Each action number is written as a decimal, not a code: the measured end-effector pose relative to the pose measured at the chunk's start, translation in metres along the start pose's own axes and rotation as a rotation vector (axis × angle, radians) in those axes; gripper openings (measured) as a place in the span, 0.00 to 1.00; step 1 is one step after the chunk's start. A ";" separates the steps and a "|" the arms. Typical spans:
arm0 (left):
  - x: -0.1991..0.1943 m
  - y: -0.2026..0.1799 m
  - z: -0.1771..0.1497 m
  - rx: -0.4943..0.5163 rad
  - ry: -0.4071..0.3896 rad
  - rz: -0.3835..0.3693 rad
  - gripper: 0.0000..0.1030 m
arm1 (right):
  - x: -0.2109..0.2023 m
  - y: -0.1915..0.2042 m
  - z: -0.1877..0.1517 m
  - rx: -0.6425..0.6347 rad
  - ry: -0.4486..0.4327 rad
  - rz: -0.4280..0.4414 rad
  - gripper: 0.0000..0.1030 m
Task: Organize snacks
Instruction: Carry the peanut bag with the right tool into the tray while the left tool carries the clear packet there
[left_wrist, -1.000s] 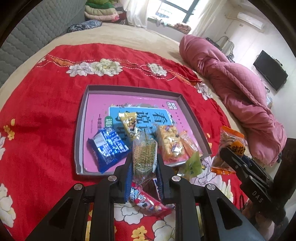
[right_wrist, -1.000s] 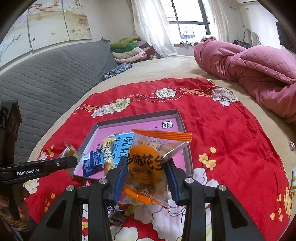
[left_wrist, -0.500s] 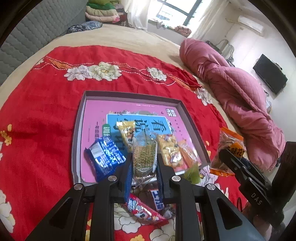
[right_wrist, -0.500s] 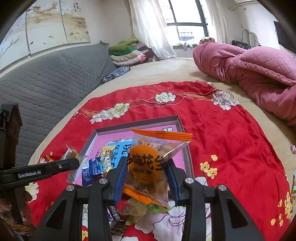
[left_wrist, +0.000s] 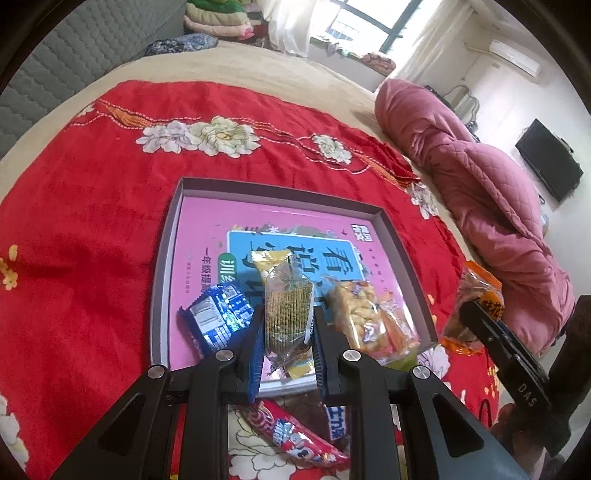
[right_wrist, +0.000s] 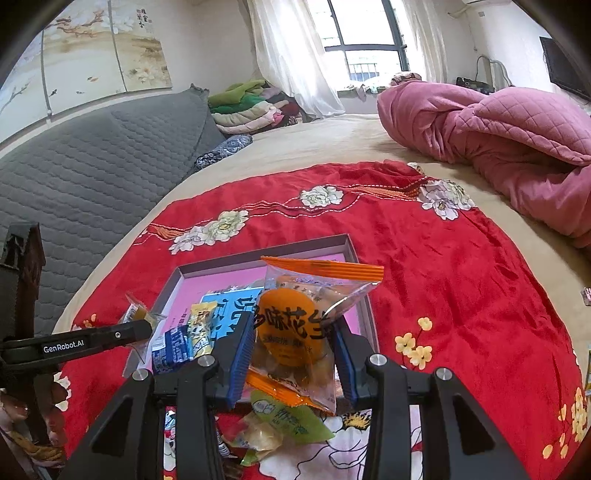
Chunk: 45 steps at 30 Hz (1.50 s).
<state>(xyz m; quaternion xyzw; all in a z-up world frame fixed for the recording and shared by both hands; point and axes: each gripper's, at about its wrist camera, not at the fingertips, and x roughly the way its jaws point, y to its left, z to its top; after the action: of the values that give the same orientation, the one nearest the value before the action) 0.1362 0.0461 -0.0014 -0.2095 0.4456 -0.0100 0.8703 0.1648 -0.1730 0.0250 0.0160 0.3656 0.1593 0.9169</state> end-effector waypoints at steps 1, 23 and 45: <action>0.003 0.001 0.000 -0.002 0.004 0.001 0.22 | 0.002 -0.002 0.001 0.005 -0.001 -0.003 0.40; 0.043 0.009 -0.008 0.009 0.081 -0.013 0.23 | 0.038 -0.014 0.000 0.024 0.044 -0.049 0.40; 0.050 0.012 -0.011 0.003 0.108 -0.014 0.23 | 0.060 -0.008 -0.016 -0.004 0.142 -0.020 0.41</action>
<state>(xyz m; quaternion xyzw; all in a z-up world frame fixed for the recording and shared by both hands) 0.1556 0.0432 -0.0504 -0.2106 0.4906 -0.0278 0.8451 0.1973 -0.1634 -0.0276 -0.0009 0.4295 0.1515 0.8903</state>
